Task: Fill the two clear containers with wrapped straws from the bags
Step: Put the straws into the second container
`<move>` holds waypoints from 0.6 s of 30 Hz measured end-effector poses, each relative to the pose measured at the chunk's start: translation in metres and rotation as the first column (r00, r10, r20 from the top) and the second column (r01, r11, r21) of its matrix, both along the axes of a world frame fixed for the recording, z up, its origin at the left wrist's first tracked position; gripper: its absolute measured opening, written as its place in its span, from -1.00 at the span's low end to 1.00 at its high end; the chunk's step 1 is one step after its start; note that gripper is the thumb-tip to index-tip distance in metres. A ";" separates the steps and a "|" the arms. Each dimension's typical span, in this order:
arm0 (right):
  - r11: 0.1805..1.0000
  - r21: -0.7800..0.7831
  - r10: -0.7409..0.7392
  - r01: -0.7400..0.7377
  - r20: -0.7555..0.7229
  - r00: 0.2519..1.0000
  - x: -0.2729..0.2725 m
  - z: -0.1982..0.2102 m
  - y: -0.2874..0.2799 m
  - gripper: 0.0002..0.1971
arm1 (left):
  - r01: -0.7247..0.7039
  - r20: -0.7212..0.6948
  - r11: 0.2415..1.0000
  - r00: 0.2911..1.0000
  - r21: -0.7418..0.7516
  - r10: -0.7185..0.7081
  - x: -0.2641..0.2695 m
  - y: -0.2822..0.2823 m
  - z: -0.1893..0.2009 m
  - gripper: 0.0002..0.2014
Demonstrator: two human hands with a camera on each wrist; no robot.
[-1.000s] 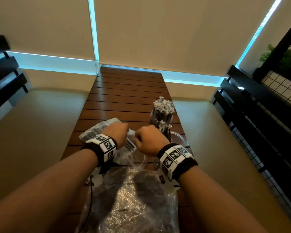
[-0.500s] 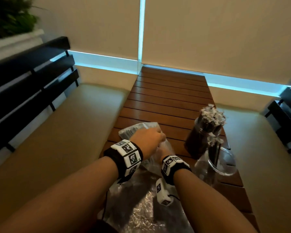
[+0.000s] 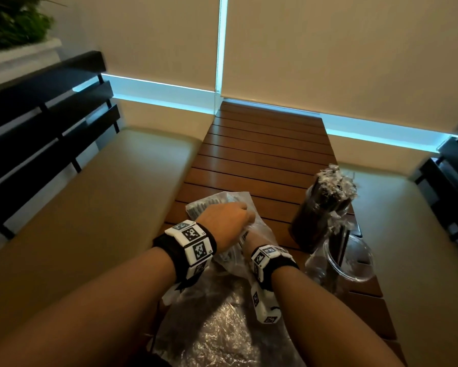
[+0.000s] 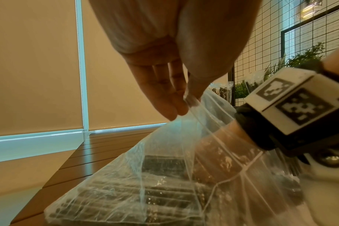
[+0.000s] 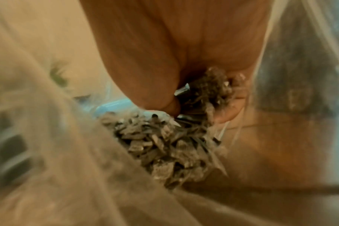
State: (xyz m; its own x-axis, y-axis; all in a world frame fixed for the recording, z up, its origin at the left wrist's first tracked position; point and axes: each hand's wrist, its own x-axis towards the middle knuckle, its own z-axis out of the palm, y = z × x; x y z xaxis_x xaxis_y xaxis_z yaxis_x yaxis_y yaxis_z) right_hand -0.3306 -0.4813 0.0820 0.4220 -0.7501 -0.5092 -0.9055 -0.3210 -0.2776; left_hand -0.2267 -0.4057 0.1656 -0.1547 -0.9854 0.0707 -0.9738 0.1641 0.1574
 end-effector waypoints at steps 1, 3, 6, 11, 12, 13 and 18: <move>0.999 -0.029 0.024 -0.024 0.000 1.000 -0.003 0.002 0.000 -0.70 | -0.004 0.005 1.000 1.000 0.007 0.004 -0.001 -0.001 0.000 -0.76; 0.997 -0.076 0.006 -0.005 0.012 1.000 -0.004 0.005 0.000 -0.64 | -0.021 0.015 1.000 1.000 0.024 0.020 -0.002 -0.005 0.000 -0.78; 0.994 -0.107 0.017 -0.021 -0.035 0.999 -0.003 0.016 0.006 -0.64 | -0.064 0.015 0.997 0.998 0.043 0.064 -0.005 -0.012 -0.001 -0.80; 0.961 -0.267 0.062 -0.066 -0.023 0.998 -0.029 0.067 0.019 -0.73 | -0.172 -0.028 0.984 0.984 0.038 0.173 -0.008 -0.026 -0.004 -0.79; 0.948 -0.306 0.077 -0.091 -0.058 0.995 -0.038 0.082 0.022 -0.75 | -0.198 -0.038 0.980 0.979 0.032 0.199 -0.008 -0.029 -0.005 -0.80; 0.932 -0.344 0.087 -0.114 -0.094 0.992 -0.046 0.096 0.025 -0.74 | -0.223 -0.043 0.974 0.973 0.030 0.225 -0.010 -0.031 -0.006 -0.81; 0.887 -0.397 0.128 -0.236 -0.278 0.952 -0.097 0.162 0.037 -0.61 | -0.361 -0.078 0.929 0.927 0.078 0.367 -0.022 -0.033 -0.001 -0.84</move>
State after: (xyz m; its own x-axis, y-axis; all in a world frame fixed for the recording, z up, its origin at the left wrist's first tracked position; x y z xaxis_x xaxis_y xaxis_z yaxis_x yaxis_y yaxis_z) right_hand -0.4275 -0.4442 0.2442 0.4785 -0.8371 -0.2653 -0.8408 -0.5239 0.1366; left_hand -0.2483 -0.4388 0.1646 0.2194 -0.9756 0.0059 -0.9461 -0.2113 0.2454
